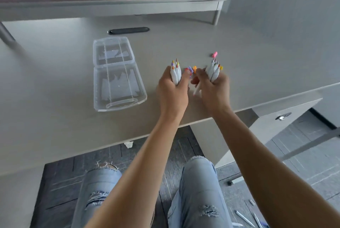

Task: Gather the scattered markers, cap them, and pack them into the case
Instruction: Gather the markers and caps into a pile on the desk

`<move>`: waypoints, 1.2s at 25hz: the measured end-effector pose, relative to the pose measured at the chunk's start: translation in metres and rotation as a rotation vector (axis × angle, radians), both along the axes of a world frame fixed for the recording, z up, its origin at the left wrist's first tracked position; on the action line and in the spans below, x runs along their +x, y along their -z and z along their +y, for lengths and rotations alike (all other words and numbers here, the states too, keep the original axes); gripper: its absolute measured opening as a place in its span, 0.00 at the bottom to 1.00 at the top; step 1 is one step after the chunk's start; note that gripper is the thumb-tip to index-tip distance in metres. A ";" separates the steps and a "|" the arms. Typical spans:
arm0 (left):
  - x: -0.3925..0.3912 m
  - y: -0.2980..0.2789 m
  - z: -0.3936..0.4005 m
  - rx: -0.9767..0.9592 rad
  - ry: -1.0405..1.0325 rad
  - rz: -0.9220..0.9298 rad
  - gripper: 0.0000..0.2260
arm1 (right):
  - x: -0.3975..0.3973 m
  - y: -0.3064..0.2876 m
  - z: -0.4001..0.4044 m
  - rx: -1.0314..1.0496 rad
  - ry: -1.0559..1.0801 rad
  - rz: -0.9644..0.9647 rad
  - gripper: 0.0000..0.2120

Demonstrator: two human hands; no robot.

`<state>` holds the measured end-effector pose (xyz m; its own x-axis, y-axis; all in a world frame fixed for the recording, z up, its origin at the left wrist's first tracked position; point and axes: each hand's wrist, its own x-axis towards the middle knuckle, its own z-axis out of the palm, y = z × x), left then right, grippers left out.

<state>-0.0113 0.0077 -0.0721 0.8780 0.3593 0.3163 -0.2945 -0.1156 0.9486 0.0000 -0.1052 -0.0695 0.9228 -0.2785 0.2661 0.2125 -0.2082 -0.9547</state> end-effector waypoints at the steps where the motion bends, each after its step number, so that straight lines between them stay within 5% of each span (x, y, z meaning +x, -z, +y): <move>1: 0.001 0.001 0.001 0.008 -0.017 -0.001 0.11 | -0.003 -0.002 -0.003 0.009 -0.001 -0.002 0.14; 7: 0.012 0.011 0.006 0.145 -0.010 0.152 0.12 | -0.006 0.000 -0.015 0.060 -0.032 0.100 0.08; 17: 0.023 0.004 0.052 0.098 -0.090 0.235 0.09 | 0.005 -0.006 0.023 -0.012 -0.037 0.275 0.03; 22: 0.023 -0.004 0.095 0.057 -0.094 0.453 0.08 | 0.009 -0.023 0.042 -0.226 -0.155 0.518 0.05; 27: 0.019 -0.012 0.114 0.145 -0.029 0.569 0.13 | 0.015 -0.027 0.050 -0.363 -0.128 0.566 0.11; 30: 0.015 -0.017 0.094 0.309 0.026 0.595 0.11 | 0.018 -0.026 0.046 -0.738 -0.058 0.505 0.12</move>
